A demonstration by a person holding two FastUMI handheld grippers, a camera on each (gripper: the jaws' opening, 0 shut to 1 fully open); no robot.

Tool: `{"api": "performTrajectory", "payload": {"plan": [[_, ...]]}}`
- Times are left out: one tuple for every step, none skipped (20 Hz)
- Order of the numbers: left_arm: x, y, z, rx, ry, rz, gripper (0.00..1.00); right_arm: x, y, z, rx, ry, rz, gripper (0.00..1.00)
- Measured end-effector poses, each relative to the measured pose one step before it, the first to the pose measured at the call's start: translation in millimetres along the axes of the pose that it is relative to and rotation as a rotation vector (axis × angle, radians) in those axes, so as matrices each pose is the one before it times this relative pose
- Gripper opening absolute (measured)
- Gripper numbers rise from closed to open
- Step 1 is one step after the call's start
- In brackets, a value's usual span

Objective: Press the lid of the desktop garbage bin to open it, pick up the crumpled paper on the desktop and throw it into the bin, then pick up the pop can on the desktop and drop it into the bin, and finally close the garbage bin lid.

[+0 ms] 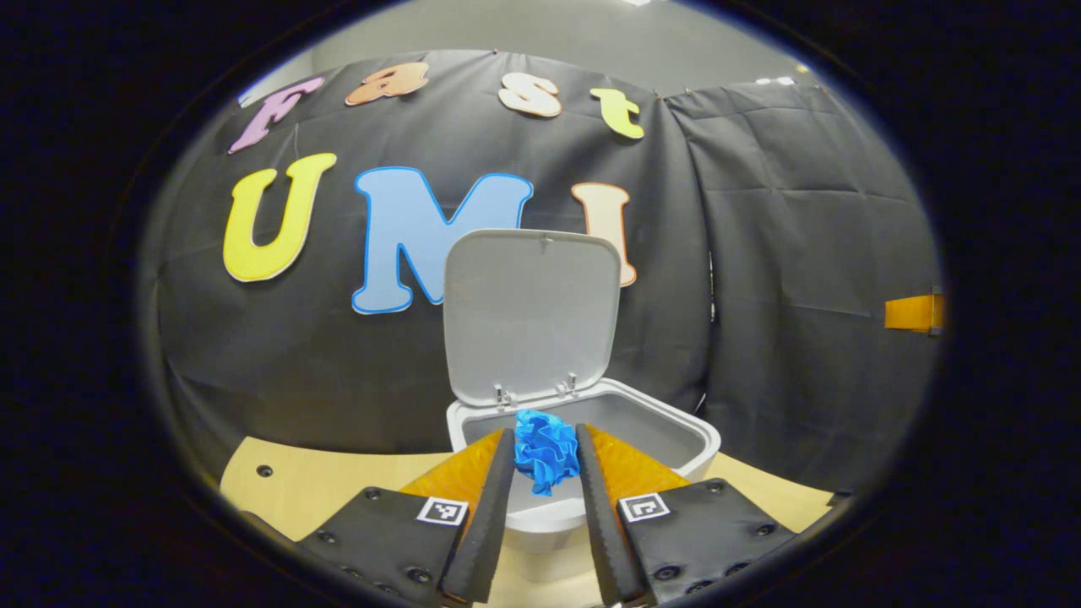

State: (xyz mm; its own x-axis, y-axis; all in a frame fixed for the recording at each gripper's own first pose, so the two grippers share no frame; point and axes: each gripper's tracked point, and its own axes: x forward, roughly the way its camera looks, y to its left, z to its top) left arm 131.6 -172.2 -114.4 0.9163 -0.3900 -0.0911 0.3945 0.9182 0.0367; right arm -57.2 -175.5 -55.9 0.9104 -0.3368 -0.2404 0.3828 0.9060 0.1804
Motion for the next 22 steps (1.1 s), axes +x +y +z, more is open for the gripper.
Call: {"api": "performTrajectory", "payload": {"plan": [[1.90,-2.23,-1.23,0.00065,0.00340,-0.00474,0.53,-1.54,-5.16,-0.09,0.00572,0.00053,-0.01220,0.01],[0.97,-0.85,-1.20,0.00071,0.00363,-0.00035,0.48,-2.25,-5.74,-1.90,0.00484,0.00156,-0.01106,0.01],[0.99,-0.54,-0.62,0.00048,0.00187,0.00357,0.48,-2.26,-3.81,-0.92,0.00361,0.00253,-0.00939,0.01],[0.56,0.86,-0.37,0.00127,-0.00001,0.00508,0.51,-1.78,-3.16,-1.28,0.00258,0.00308,-0.00858,0.01],[0.56,-0.29,-0.21,0.00026,-0.00173,0.00007,0.51,-1.69,-3.04,-1.42,0.00223,0.00265,-0.00728,0.01],[1.66,0.10,0.70,0.00423,0.00102,0.00481,0.51,-2.63,-3.17,-2.48,0.00271,0.00290,-0.00636,0.01],[-0.21,1.34,-0.80,0.00587,0.00513,0.00633,0.48,-0.74,-2.01,-0.43,0.00346,0.00244,-0.00405,0.01],[0.64,0.48,-2.01,0.00387,0.00586,0.00487,0.53,-1.18,-1.56,-1.11,0.00374,0.00209,-0.00315,0.01],[0.59,0.23,-1.53,0.00043,0.00111,0.00461,0.66,-0.29,-0.47,0.09,0.00277,0.00145,-0.00189,0.01],[-0.10,-1.07,1.71,-0.00371,-0.00290,-0.00256,0.79,-1.54,0.25,-1.37,0.00031,0.00027,-0.00030,0.01],[-1.50,0.43,0.74,-0.00001,-0.00071,0.00067,0.92,-0.16,0.25,-0.38,-0.00232,0.00062,-0.00008,0.01],[0.62,0.95,0.76,0.00144,0.00126,0.00044,0.92,-0.47,0.45,-0.03,-0.00316,0.00088,0.00085,0.01],[-0.69,-0.10,-0.87,0.00054,0.00070,-0.00043,0.92,-0.41,0.38,-1.53,-0.00185,0.00134,0.00181,0.01],[-1.03,0.04,0.74,-0.00044,-0.00018,0.00032,0.87,0.27,1.27,-0.15,0.00008,0.00179,0.00299,0.01],[-0.72,1.48,0.03,0.00013,-0.00140,0.00275,0.88,-0.28,0.84,-0.97,0.00045,0.00197,0.00309,0.01],[-2.01,0.82,1.44,0.00001,-0.00151,0.00201,0.89,0.50,2.36,-0.12,0.00020,0.00244,0.00387,0.01],[-1.99,1.22,0.62,0.00029,-0.00154,0.00230,0.90,-0.15,1.95,-1.52,-0.00142,0.00253,0.00404,0.01],[-0.58,1.85,0.37,0.00232,-0.00132,0.00463,0.92,0.77,2.18,-1.09,-0.00155,0.00323,0.00523,0.01],[-2.12,2.10,1.63,0.00222,-0.00276,0.00390,0.92,0.21,2.61,-2.27,-0.00226,0.00317,0.00672,0.01],[-2.04,2.96,1.70,0.00256,-0.00316,0.00540,0.92,0.24,3.45,-0.70,-0.00331,0.00305,0.00749,0.01],[-3.11,3.18,1.94,0.00310,-0.00292,0.00654,0.92,1.34,3.24,-0.85,-0.00432,0.00269,0.00872,0.01],[-2.58,2.92,1.37,0.00235,-0.00279,0.00685,0.92,1.51,4.02,-1.35,-0.00439,0.00293,0.01109,0.01]]}}
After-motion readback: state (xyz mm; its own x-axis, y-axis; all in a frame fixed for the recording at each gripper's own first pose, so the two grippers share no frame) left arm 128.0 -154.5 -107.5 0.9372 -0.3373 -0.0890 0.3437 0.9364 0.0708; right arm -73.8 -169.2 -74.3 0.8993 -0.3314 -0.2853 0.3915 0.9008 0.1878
